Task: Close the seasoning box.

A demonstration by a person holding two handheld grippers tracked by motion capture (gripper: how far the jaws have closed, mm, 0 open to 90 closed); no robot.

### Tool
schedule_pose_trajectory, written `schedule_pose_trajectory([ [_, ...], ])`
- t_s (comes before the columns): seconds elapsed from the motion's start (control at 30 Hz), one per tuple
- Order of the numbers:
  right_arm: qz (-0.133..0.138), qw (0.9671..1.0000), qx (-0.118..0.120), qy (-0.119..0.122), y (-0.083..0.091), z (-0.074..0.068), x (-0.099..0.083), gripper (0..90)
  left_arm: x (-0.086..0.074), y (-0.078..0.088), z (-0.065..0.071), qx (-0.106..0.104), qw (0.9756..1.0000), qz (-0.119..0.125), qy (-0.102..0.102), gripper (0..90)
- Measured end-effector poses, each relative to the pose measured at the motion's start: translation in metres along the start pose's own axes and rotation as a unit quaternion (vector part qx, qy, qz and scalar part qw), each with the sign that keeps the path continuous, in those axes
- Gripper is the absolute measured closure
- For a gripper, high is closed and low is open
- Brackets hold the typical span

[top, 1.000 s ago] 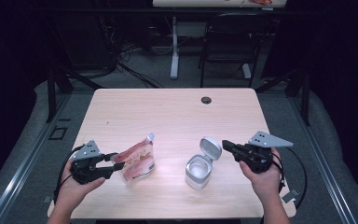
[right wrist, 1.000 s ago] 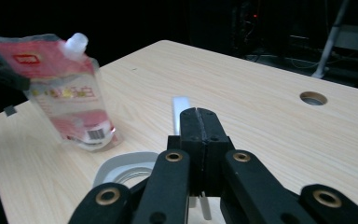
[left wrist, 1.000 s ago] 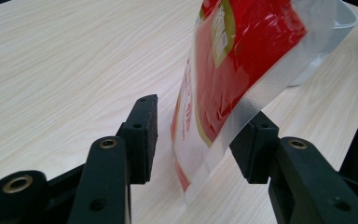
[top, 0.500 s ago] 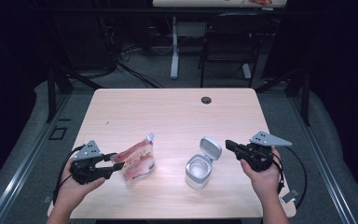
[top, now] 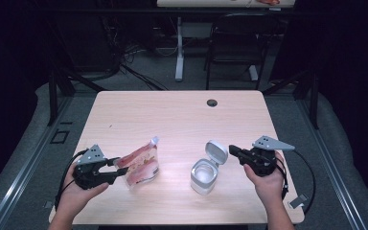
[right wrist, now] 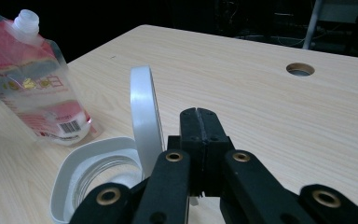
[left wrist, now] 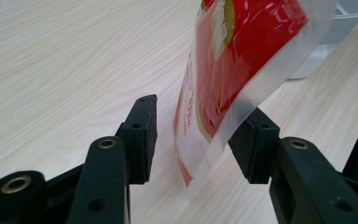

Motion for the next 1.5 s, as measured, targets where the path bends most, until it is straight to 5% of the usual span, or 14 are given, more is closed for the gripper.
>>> schedule_pose_trajectory([
  [0.47,-0.006,0.9999,0.011,0.009,-0.003,-0.008,0.000,90.0,0.001,-0.001,0.001,-0.001,1.0000,-0.001,-0.002,53.8],
  [1.1,-0.031,0.9972,0.052,0.043,-0.022,-0.041,-0.004,89.6,0.003,-0.001,0.004,-0.003,0.9999,-0.006,-0.011,52.7],
  [1.5,-0.026,0.9975,0.049,0.044,-0.019,-0.041,-0.002,88.1,0.005,0.010,0.006,-0.004,0.9999,-0.002,-0.012,51.6],
])
Point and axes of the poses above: each handheld gripper's, and its own axes: y roughly backward along the jaws, x roughly out of its top, z roughly to its right, the point moved 5 cm from there along -y, roughly forward along the jaws, and after that the axes turned 13 degrees about -z, right-handed, at the moved point
